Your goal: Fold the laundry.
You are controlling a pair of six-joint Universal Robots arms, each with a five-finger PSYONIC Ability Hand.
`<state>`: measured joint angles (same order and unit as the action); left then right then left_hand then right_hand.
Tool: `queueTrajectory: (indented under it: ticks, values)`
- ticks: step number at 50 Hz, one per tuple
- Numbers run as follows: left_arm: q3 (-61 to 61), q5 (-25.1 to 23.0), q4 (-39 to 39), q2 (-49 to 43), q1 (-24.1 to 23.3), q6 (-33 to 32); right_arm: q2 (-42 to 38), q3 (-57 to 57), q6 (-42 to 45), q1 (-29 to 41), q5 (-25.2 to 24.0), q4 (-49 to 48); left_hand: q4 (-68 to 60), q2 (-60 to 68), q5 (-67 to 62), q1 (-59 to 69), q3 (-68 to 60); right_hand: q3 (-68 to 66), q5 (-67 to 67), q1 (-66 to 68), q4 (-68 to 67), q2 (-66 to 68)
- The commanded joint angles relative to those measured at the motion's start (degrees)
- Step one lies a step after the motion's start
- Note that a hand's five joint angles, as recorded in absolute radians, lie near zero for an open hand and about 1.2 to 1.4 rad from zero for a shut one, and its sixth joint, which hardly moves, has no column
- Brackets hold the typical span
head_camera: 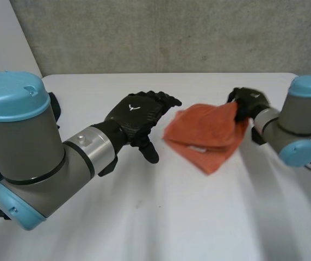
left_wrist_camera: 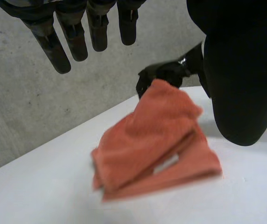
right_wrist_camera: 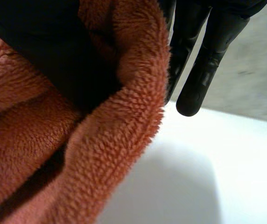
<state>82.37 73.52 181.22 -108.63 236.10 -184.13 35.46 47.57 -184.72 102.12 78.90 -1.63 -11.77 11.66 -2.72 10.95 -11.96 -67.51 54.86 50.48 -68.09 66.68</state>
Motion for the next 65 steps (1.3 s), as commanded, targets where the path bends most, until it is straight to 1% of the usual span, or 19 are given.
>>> queueTrajectory:
  ticks: [1, 6, 12, 16, 17, 20, 27, 28, 30, 31, 35, 39, 42, 43, 50, 53, 59, 61, 65]
  values:
    - [0.0, 0.0, 0.0, -0.5, 0.3, 0.0, -10.3, -21.5, 0.7, -10.1, 3.7, 7.0, 1.6, -1.4, 2.5, -0.7, 1.7, -12.5, 15.1, 29.5, -11.9, 13.3]
    - [-0.1, 0.0, 0.1, -0.7, 0.3, -0.1, -14.5, -30.2, 0.8, -16.2, 7.8, 9.4, 1.6, -1.4, 2.5, -0.7, 1.7, -12.5, 15.1, 29.5, -11.9, 13.3]
    - [-0.5, 0.0, 0.2, -1.2, 0.3, -0.1, -16.0, -32.3, 0.9, -21.2, 11.1, 9.7, 1.6, -1.4, 2.5, -0.7, 1.7, -12.5, 15.1, 29.5, -11.9, 13.3]
    - [-0.7, 0.0, 0.2, -1.6, 0.2, -0.1, -16.7, -31.8, 1.3, -24.0, 8.9, 9.7, 1.4, -1.3, 2.3, -0.6, 1.6, -12.5, 15.1, 29.5, -11.9, 13.3]
    - [-0.7, 0.0, 0.2, -1.7, 0.1, 0.0, -17.3, -31.7, 1.5, -24.9, 6.8, 10.0, 1.4, -1.3, 2.3, -0.6, 1.6, -12.5, 15.1, 29.5, -11.9, 13.3]
    - [-0.8, 0.0, 0.2, -1.9, 0.1, 0.0, -18.0, -31.3, 1.7, -25.6, 3.9, 10.5, 1.4, -1.3, 2.3, -0.6, 1.6, -12.5, 15.1, 29.5, -11.9, 13.3]
    - [-0.7, 0.0, 0.2, -1.9, -0.1, 0.1, -19.0, -31.8, 7.0, -26.1, 3.7, 11.6, 1.4, -1.3, 2.3, -0.6, 1.6, -12.5, 15.1, 29.5, -11.9, 13.3]
    - [-0.7, 0.0, 0.2, -1.9, 0.0, 0.1, -19.0, -31.6, 9.2, -26.5, 3.5, 11.6, 1.4, -1.3, 2.3, -0.6, 1.6, 17.6, -14.9, -0.6, 18.2, -16.8]
    - [-0.7, 0.0, 0.2, -1.9, 0.0, 0.1, -18.9, -31.1, 11.0, -27.0, 3.2, 11.9, 1.4, -1.3, 2.3, -0.6, 1.6, 48.4, -45.7, -31.3, 48.9, -47.5]
    - [-0.7, 0.0, 0.2, -1.9, 0.0, 0.1, -18.9, -30.9, 12.1, -27.1, 2.8, 12.3, 1.4, -1.3, 2.3, -0.6, 1.6, 57.5, -54.9, -40.5, 58.1, -56.7]
    - [-0.6, 0.0, 0.1, -1.6, 0.1, 0.2, -18.2, -29.7, 22.2, -26.8, 1.0, 16.0, 1.4, -1.3, 2.3, -0.6, 1.6, 57.5, -54.9, -40.5, 58.1, -56.7]
    - [-0.4, 0.0, 0.1, -1.2, 0.1, 0.2, -16.3, -28.9, 33.3, -26.5, 1.7, 18.2, 1.6, -1.4, 2.5, -0.7, 1.7, 57.5, -54.9, -40.5, 58.1, -56.7]
    - [-0.2, 0.0, 0.1, -1.1, 0.2, 0.2, -14.4, -26.8, 39.2, -26.8, 2.7, 20.1, 1.6, -1.4, 2.5, -0.7, 1.7, 57.5, -54.9, -40.5, 58.1, -56.7]
    - [-0.1, 0.0, 0.1, -1.1, 0.2, 0.2, -12.6, -24.4, 43.6, -27.0, 3.1, 21.6, 1.6, -1.4, 2.5, -0.7, 1.7, 57.5, -54.9, -40.5, 58.1, -56.7]
    - [0.1, 0.1, 0.1, -0.4, 0.5, 0.1, -4.3, -15.2, 57.3, -29.9, 4.2, 22.7, 1.6, -1.4, 2.5, -0.7, 1.7, 57.5, -54.9, -40.5, 58.1, -56.7]
    - [0.2, 0.2, 0.1, 0.4, 2.0, 0.0, -1.8, -14.2, 59.9, -30.9, 5.1, 22.3, 1.6, -1.4, 2.5, -0.7, 1.7, 57.5, -54.9, -40.5, 58.1, -56.7]
    - [0.1, 3.1, 0.5, 2.3, 5.2, -0.4, 4.7, -15.5, 61.0, -30.8, 11.3, 16.2, 1.7, -1.6, 2.7, -0.9, 1.9, 57.5, -54.9, -40.5, 58.1, -56.7]
    - [0.0, 4.1, 1.1, 2.5, 6.5, -0.7, 7.0, -15.0, 60.1, -30.7, 11.6, 14.0, 1.7, -1.6, 2.7, -0.9, 1.9, 57.5, -54.9, -40.5, 58.1, -56.7]
    - [0.1, 5.2, 5.2, 2.5, 10.0, -0.9, 11.7, -11.8, 53.4, -27.9, 11.2, 9.5, 1.7, -1.6, 2.7, -0.9, 1.9, 57.5, -54.9, -40.5, 58.1, -56.7]
